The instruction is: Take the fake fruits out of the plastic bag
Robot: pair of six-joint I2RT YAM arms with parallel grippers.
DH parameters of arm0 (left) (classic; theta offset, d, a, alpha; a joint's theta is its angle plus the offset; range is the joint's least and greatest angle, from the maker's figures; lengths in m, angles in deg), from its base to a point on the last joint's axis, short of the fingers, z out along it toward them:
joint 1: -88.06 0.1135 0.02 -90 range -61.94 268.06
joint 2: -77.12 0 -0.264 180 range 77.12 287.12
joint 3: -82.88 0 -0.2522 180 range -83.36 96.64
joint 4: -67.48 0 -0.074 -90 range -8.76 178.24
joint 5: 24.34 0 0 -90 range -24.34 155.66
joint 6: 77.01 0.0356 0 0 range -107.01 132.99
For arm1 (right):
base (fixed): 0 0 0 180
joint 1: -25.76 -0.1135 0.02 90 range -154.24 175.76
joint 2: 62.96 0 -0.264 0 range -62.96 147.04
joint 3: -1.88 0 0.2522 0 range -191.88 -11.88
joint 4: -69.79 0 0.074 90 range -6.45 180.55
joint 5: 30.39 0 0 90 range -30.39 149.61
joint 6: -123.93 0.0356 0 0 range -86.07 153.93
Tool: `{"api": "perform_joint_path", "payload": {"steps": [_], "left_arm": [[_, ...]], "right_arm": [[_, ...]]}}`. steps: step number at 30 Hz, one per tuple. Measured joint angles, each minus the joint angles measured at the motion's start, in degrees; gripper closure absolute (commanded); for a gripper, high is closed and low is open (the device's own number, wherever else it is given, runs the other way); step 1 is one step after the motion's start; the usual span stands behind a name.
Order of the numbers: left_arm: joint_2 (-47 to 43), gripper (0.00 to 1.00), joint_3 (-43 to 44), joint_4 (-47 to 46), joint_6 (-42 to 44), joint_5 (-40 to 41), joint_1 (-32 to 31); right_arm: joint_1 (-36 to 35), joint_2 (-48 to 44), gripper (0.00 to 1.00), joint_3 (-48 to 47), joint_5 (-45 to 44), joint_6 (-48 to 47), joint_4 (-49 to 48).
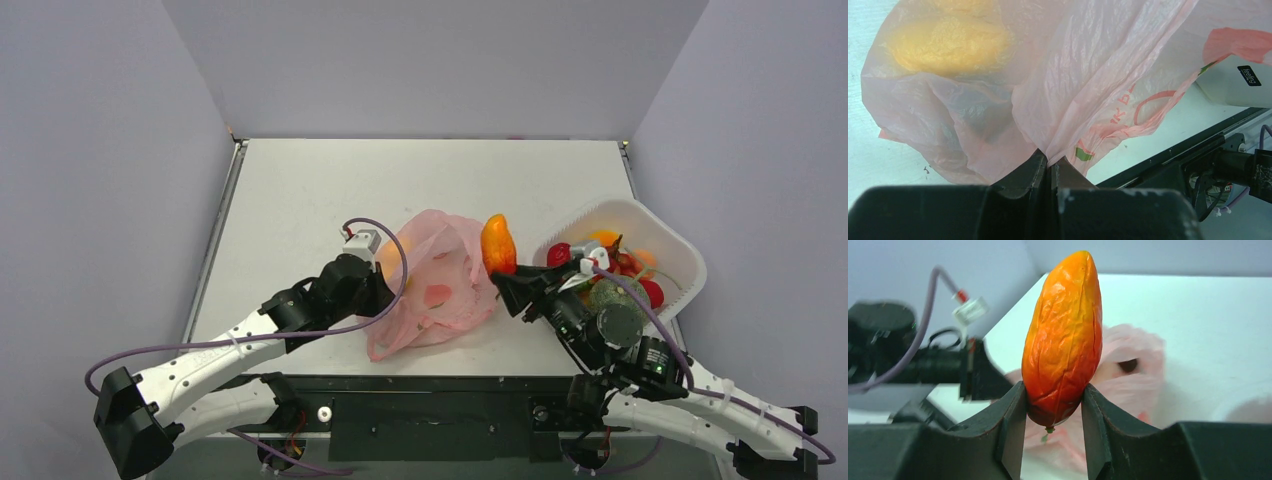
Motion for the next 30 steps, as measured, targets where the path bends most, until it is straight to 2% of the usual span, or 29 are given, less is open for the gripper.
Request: {"api": "perform_joint_path", "payload": {"steps": [4, 7, 10, 14, 20, 30], "left_arm": [[-0.09, 1.00, 0.00, 0.00, 0.02, -0.57, 0.13], [-0.09, 1.00, 0.00, 0.00, 0.00, -1.31, 0.17], [-0.09, 1.00, 0.02, 0.00, 0.00, -1.99, 0.17], [-0.04, 1.00, 0.07, 0.00, -0.02, -2.99, 0.17], [0.61, 1.00, 0.48, -0.09, -0.04, -4.26, 0.17], [1.18, 1.00, 1.46, -0.04, 0.26, -5.62, 0.17]], "right_arm": [[2.73, 2.47, 1.00, -5.55, -10.01, -0.55, 1.57], [10.34, 7.98, 1.00, -10.25, -15.21, -0.13, 3.43], [19.78, 13.81, 1.00, -13.77, -16.48, 1.64, 5.57], [31.30, 20.52, 1.00, -15.08, -16.02, 5.53, 7.78], [48.46, 29.73, 1.00, -14.71, -8.87, 13.53, 11.47], [58.23, 39.06, 1.00, -13.53, -2.58, 20.02, 12.37]]}}
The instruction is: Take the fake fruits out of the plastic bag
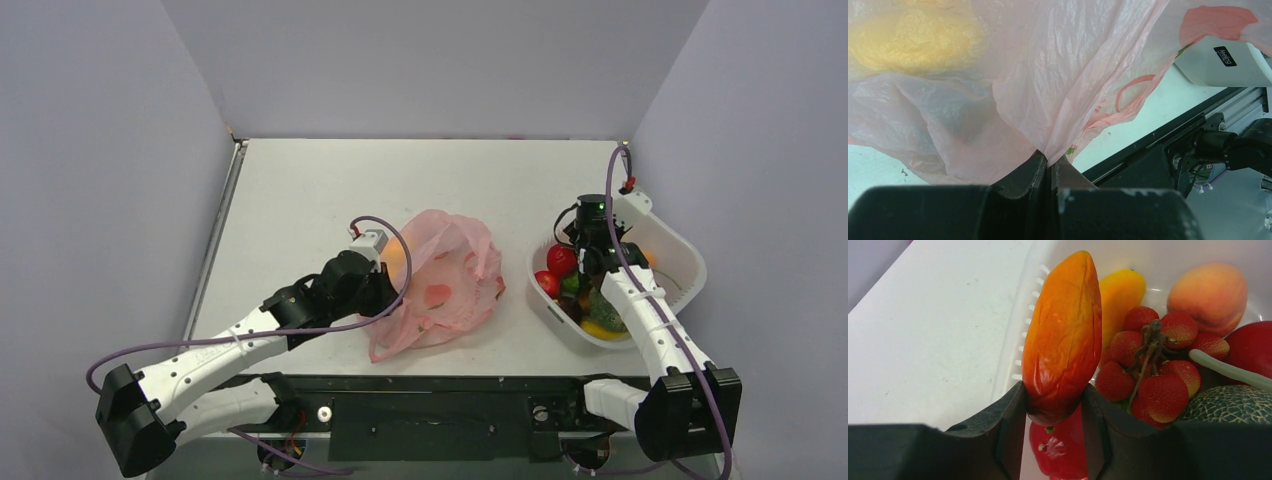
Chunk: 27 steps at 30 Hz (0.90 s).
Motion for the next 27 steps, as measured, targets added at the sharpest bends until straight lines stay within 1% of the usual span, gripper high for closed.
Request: {"api": "perform_joint_path", "payload": {"steps": [4, 6, 8, 9, 10, 11, 12, 14, 18, 19, 24, 27], "left_arm": [[-0.50, 1.00, 0.00, 0.04, 0.02, -0.04, 0.00], [-0.90, 1.00, 0.00, 0.04, 0.02, -0.04, 0.00], [-1.18, 1.00, 0.00, 0.04, 0.02, -0.02, 0.00], [-1.27, 1.00, 0.00, 0.04, 0.02, -0.02, 0.00], [-1.29, 1.00, 0.00, 0.04, 0.04, -0.02, 0.00], [-1.29, 1.00, 0.00, 0.07, 0.04, -0.02, 0.00], [-1.29, 1.00, 0.00, 0.07, 0.04, -0.02, 0.00], [-1.29, 1.00, 0.00, 0.07, 0.04, -0.02, 0.00], [-1.36, 1.00, 0.00, 0.07, 0.04, -0.04, 0.00], [-1.40, 1.00, 0.00, 0.07, 0.04, -0.02, 0.00], [-1.66, 1.00, 0.00, 0.07, 0.02, -0.04, 0.00], [-1.68, 1.00, 0.00, 0.07, 0.02, -0.02, 0.00]], "right_arm": [[2.19, 0.96, 1.00, 1.03, -0.02, 1.46, -0.07], [3.34, 1.86, 0.96, 1.11, 0.13, 1.60, -0.26], [4.44, 2.99, 0.82, 1.11, 0.94, 1.55, -0.68], [4.92, 3.58, 0.71, 1.11, 1.46, 1.51, -0.85], [5.49, 4.31, 0.62, 1.11, 2.10, 1.40, -1.03], [5.92, 5.14, 0.59, 1.11, 2.80, 1.36, -1.14], [6.14, 5.62, 0.52, 1.11, 3.21, 1.36, -1.16], [6.51, 6.14, 0.46, 1.20, 4.02, 1.14, -1.16], [6.51, 5.64, 0.37, 1.38, 4.24, 0.74, -1.66], [6.51, 5.31, 0.36, 1.51, 4.24, 0.52, -1.68], [6.21, 2.05, 0.35, 2.05, 4.20, -0.90, -1.70], [4.61, -0.72, 0.35, 2.05, 4.63, -2.60, -1.88]]}}
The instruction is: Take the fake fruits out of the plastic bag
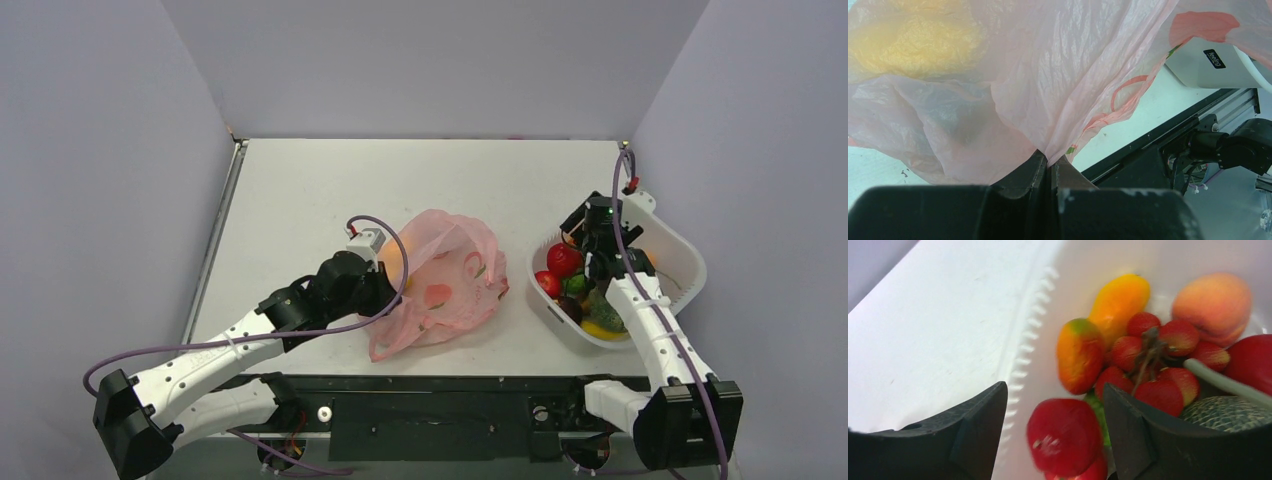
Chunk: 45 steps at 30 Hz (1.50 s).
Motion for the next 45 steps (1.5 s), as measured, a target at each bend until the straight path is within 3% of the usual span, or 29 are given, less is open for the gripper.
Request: {"api": "perform_joint_path", "payload": {"steps": [11, 16, 22, 25, 27, 31, 35, 45], "left_arm": [[-0.02, 1.00, 0.00, 0.02, 0.00, 0.20, 0.00], [-0.02, 1.00, 0.02, 0.02, 0.02, 0.17, 0.00], [-0.02, 1.00, 0.04, 0.00, 0.02, 0.59, 0.00], [-0.02, 1.00, 0.26, 0.00, 0.00, 0.59, 0.00], [0.00, 1.00, 0.50, 0.07, 0.00, 0.61, 0.00], [-0.11, 1.00, 1.07, 0.07, 0.00, 0.66, 0.00], [-1.25, 1.00, 1.86, 0.46, -0.02, 1.03, 0.00], [-2.21, 1.00, 4.07, 0.94, 0.00, 1.29, 0.20]], "right_arm": [[-21.86, -20.37, 0.31, 5.09, 8.22, -10.99, -9.27], [-32.44, -27.32, 0.38, 7.15, 15.06, -14.62, -13.92], [-50.38, -26.10, 0.49, 11.04, 14.16, -17.97, -18.51], [-60.19, -20.20, 0.61, 11.78, 8.55, -20.50, -19.41], [-64.52, -14.82, 0.64, 11.78, 4.13, -21.64, -20.24], [-66.38, -4.83, 0.68, 12.46, -5.66, -21.99, -22.16], [-66.29, 1.90, 0.67, 14.43, -13.29, -22.01, -26.64], [-58.45, 20.37, 0.62, 9.92, -16.59, -18.08, -38.77]]}}
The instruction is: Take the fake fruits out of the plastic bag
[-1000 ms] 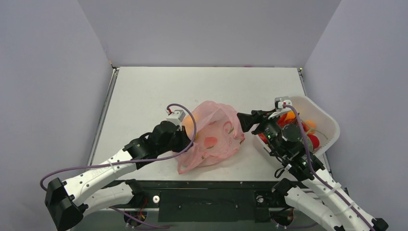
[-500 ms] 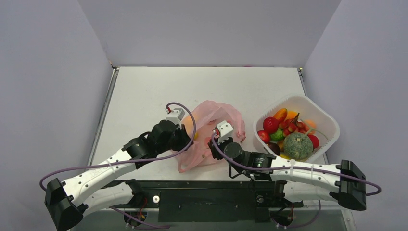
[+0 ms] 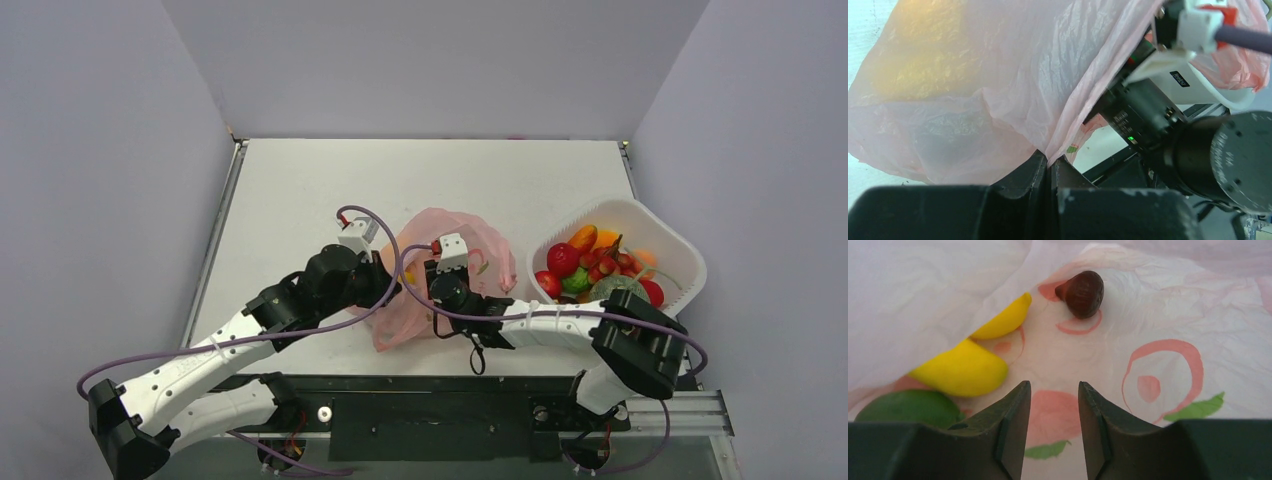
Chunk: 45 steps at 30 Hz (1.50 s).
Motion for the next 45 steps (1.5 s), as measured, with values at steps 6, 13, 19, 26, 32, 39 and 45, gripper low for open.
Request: {"api": "perform_joint_path", "payload": {"steps": [6, 13, 19, 26, 32, 39, 45], "left_arm": [[0.24, 1.00, 0.00, 0.04, 0.00, -0.02, 0.02], [0.28, 1.00, 0.00, 0.90, 0.26, 0.37, 0.07], [0.28, 1.00, -0.02, 1.29, 0.83, 0.55, 0.17], [0.42, 1.00, -0.02, 1.27, 1.20, 0.52, 0.50], [1.25, 1.00, -0.09, 1.25, 1.25, -0.04, 0.57], [1.22, 1.00, -0.15, 1.22, 1.22, -0.11, 0.87], [-0.09, 1.00, -0.79, 1.25, 1.20, -0.02, 0.87]], "right_arm": [[3.02, 6.32, 0.53, -1.25, -0.13, 2.75, -7.02], [6.08, 11.17, 0.35, -1.64, -1.01, 6.47, -13.70], [9.62, 16.65, 0.34, -4.26, -0.50, 8.81, -16.44], [12.41, 21.57, 0.34, -10.99, 0.57, 10.80, -15.96], [13.66, 27.45, 0.40, -18.53, 2.80, 12.48, -12.98], [14.75, 36.74, 0.73, -30.91, 4.26, 14.43, -5.29], [15.17, 37.33, 0.96, -31.98, 5.14, 12.94, -4.83]]}}
